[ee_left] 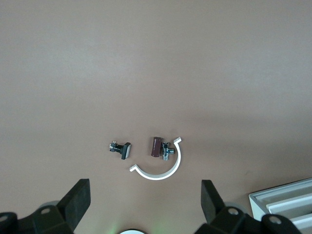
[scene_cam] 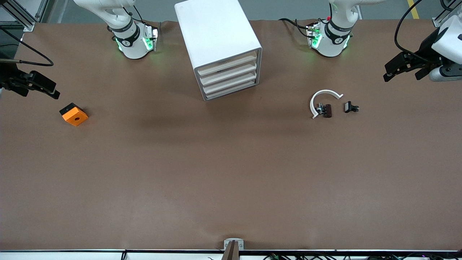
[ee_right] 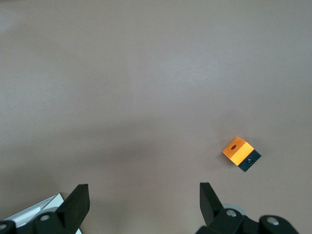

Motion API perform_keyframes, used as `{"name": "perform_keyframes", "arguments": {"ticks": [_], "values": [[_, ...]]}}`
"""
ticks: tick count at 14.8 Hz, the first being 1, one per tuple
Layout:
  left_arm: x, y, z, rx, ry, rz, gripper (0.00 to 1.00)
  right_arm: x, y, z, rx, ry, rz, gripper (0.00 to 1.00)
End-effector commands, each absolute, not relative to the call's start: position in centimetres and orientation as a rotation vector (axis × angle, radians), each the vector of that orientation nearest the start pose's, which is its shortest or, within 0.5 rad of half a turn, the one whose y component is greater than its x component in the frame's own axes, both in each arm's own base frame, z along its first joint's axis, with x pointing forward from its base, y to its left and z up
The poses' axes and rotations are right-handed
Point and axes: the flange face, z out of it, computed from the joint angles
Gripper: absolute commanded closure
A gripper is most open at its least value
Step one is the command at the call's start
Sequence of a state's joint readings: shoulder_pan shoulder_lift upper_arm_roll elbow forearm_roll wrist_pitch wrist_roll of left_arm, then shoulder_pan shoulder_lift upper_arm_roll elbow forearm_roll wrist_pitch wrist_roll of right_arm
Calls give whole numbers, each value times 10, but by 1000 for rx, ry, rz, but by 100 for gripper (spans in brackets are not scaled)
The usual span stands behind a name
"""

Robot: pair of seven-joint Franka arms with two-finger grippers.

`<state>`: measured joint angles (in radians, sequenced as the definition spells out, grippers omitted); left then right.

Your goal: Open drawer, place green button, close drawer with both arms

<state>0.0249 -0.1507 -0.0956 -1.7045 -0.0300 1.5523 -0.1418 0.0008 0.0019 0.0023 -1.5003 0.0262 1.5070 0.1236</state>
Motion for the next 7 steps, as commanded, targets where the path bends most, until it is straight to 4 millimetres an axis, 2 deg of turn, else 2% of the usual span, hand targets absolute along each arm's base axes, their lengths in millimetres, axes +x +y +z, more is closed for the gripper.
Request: {"name": "perform_keyframes", "arguments": {"ticks": [1,4,7], "values": [[509,-44,641,-3075,-71,-28,0,549,2,658,-3124,171,-16,0],[513,-46,644,-3080,-85,-40,0,549,3,658,-3124,169,-16,0],[525,-43,641,-3090,-85,-34,0,549,2,659,-3124,171,-20,0]]}}
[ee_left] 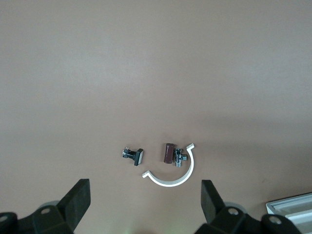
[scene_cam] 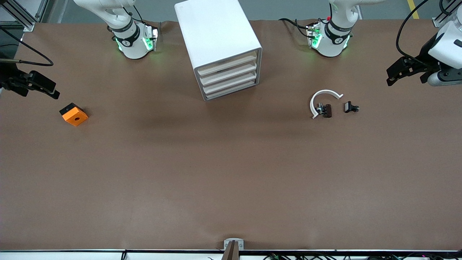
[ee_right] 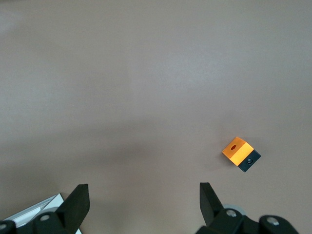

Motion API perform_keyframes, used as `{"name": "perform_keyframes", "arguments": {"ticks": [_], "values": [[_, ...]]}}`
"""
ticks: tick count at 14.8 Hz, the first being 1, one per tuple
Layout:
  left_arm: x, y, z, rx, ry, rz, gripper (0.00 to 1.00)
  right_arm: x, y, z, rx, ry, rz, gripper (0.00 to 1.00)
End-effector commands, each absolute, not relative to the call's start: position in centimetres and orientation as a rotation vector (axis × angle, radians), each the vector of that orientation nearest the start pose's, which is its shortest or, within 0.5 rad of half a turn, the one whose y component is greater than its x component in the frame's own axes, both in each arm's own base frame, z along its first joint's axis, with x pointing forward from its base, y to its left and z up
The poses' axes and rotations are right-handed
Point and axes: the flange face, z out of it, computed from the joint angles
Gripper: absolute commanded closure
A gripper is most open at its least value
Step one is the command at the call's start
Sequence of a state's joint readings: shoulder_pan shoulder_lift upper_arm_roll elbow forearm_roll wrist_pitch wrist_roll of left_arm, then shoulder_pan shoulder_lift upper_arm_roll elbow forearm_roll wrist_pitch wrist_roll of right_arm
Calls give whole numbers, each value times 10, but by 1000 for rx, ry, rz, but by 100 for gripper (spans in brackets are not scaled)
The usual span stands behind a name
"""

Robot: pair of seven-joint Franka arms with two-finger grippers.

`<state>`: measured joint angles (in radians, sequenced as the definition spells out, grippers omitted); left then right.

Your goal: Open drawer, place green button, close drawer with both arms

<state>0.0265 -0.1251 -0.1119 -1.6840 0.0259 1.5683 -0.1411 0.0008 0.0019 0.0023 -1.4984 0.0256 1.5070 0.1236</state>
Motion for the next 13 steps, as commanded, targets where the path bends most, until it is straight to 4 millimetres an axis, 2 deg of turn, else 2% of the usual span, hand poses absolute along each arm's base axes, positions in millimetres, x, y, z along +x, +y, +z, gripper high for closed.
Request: {"name": "perform_keyframes", "arguments": {"ticks": [1,5,9,13], "values": [[525,-43,642,-3090,-85,-34,0,549,2,659,-3124,173,-20,0],[523,-44,642,-3095,-83,-21,0,549,2,660,-3124,173,-23,0],[526,-32,647,-3112,-121,-35,0,549,2,660,-3125,174,-23,0],[529,-34,644,-3114,-118,-25,0,549,2,660,-3125,174,-23,0]]}}
